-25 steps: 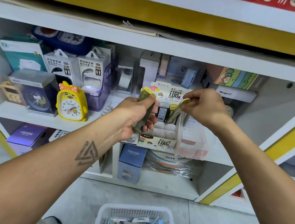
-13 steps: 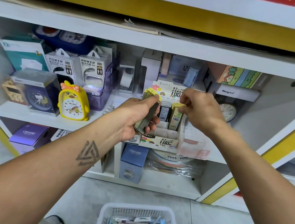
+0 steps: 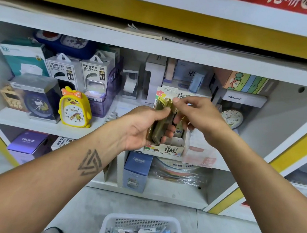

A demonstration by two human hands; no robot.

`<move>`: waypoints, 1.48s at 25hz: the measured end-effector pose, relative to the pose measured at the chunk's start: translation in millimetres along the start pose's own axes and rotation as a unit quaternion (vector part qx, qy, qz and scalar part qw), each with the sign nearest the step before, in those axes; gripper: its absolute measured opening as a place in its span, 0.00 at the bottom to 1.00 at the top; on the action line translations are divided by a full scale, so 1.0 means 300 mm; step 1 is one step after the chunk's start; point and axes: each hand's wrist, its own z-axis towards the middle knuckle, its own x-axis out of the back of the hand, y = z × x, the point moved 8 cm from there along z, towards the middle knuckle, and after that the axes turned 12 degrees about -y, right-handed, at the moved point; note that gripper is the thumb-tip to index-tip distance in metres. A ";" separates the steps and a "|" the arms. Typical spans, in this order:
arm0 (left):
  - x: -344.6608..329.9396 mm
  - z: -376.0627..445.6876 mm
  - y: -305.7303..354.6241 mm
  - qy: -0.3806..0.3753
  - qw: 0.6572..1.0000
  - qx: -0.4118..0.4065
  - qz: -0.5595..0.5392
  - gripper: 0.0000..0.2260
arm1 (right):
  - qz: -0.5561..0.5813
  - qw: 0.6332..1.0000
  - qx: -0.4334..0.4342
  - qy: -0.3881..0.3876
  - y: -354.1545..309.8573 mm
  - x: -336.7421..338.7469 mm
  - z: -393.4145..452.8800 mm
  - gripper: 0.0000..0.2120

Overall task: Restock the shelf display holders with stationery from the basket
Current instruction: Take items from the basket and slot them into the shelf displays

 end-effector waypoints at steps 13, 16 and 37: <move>0.059 0.001 0.044 0.134 0.984 -0.088 0.073 0.07 | 0.079 0.994 0.067 0.028 -0.020 0.093 -0.038 0.07; 0.094 -0.003 0.040 0.162 0.980 -0.076 0.082 0.06 | -0.076 0.989 0.084 0.099 -0.024 0.151 -0.038 0.08; 0.062 -0.006 0.023 0.113 0.988 -0.071 0.076 0.04 | -0.348 0.933 0.073 0.053 -0.010 0.066 -0.018 0.08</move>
